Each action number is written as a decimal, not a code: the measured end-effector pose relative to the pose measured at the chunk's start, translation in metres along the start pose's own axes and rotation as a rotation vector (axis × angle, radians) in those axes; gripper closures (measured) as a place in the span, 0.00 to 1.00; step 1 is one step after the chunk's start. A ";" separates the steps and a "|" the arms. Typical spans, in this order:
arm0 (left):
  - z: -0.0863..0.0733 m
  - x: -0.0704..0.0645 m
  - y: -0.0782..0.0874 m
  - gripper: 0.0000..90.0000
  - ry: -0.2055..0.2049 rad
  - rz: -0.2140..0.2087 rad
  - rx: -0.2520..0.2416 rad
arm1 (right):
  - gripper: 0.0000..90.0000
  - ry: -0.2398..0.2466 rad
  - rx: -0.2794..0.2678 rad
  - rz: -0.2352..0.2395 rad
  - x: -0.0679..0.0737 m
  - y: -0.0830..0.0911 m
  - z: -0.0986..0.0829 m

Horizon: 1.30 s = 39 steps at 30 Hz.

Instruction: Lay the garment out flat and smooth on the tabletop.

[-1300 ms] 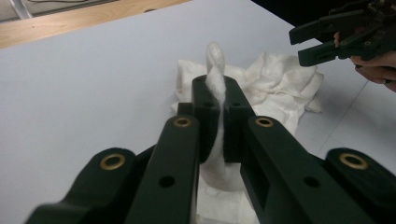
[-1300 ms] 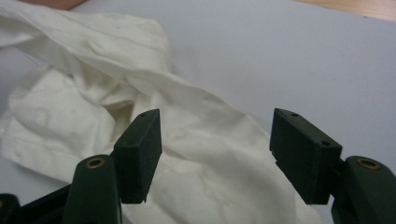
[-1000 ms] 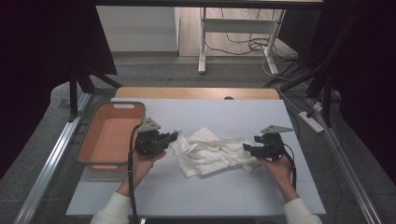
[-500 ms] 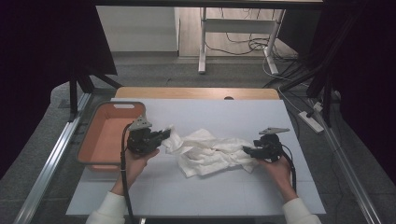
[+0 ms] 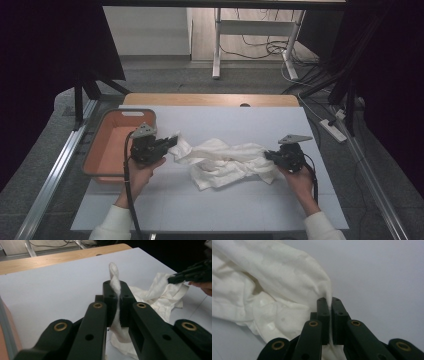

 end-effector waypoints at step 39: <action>0.023 0.010 -0.010 0.96 0.026 -0.005 -0.043 | 0.96 0.024 -0.169 -0.109 -0.009 0.052 0.029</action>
Point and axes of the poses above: each handheld gripper's, and its own axes: y roughly backward along the jaws, z roughly out of its top, x roughly to its left, the point moved 2 cm from there along -y, roughly forward along the jaws, and after that the axes turned 14 degrees about y, right-handed, at the moved point
